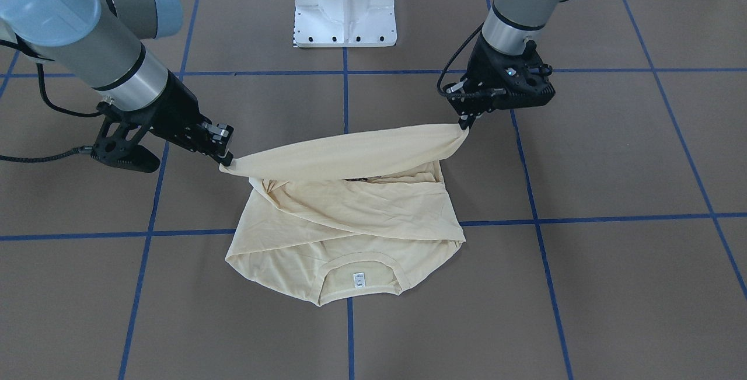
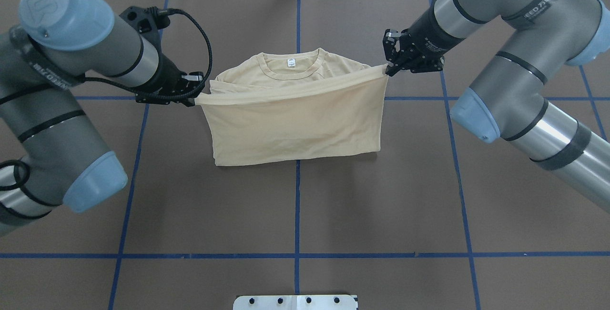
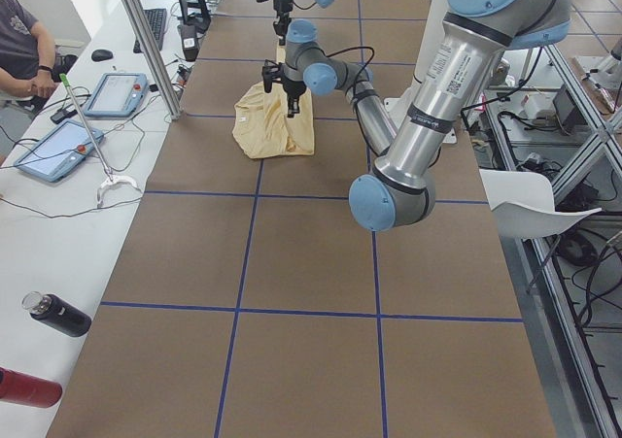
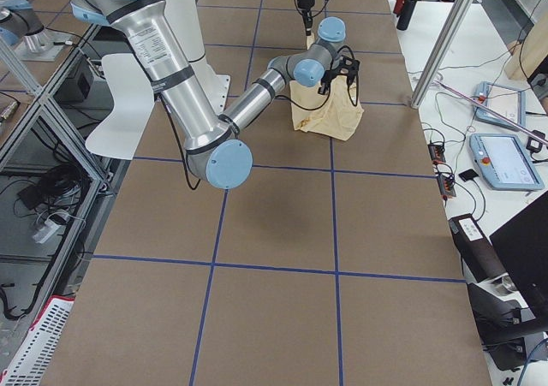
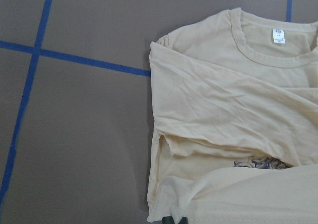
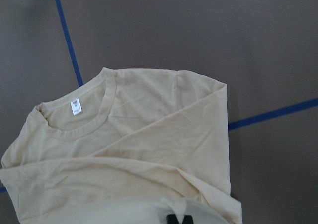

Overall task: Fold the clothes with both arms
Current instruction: 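Lift the hem with both grippers and carry it toward the collar, then lower the hem onto the collar edge and open both grippers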

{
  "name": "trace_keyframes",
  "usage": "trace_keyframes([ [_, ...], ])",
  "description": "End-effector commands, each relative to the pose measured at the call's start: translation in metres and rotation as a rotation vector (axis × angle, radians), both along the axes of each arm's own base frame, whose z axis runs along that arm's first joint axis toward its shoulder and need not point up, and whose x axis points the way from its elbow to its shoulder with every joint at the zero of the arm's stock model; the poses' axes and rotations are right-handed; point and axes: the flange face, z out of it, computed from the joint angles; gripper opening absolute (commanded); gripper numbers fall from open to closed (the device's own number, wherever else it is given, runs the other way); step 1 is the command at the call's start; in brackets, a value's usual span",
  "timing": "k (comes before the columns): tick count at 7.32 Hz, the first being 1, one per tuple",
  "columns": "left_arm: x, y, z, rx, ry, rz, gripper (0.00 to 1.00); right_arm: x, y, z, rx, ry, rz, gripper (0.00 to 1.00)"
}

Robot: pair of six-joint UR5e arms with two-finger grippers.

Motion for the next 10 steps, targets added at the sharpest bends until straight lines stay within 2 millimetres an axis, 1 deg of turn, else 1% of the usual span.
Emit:
trace_keyframes([
  [1,-0.002,-0.071,0.03,0.023,-0.002,-0.063,0.0,-0.038,-0.063,0.023,0.044,0.009,0.051,0.0],
  [2,0.015,-0.09,0.056,0.038,0.02,-0.068,0.0,-0.053,-0.083,0.047,0.047,0.016,0.059,0.0],
  [3,0.03,-0.106,0.079,0.038,0.025,-0.072,0.0,-0.064,-0.092,0.058,0.042,0.02,0.055,0.0],
  [4,0.048,-0.124,0.085,0.023,0.054,-0.093,0.0,-0.072,-0.096,0.07,0.024,0.038,0.05,0.0],
  [5,0.071,-0.123,0.086,0.016,0.088,-0.093,0.0,-0.089,-0.097,0.062,0.034,0.03,0.037,0.0],
  [6,0.083,-0.115,0.079,0.002,0.113,-0.094,0.0,-0.11,-0.09,0.057,0.041,0.032,0.018,0.0],
  [7,0.097,-0.108,0.064,-0.02,0.138,-0.097,0.0,-0.122,-0.087,0.054,0.042,0.035,0.006,0.0],
  [8,0.102,-0.105,0.059,-0.02,0.143,-0.094,0.0,-0.122,-0.088,0.057,0.041,0.043,0.013,0.0],
  [10,0.102,-0.105,0.069,-0.018,0.13,-0.088,0.0,-0.12,-0.092,0.06,0.048,0.055,0.034,0.0],
])
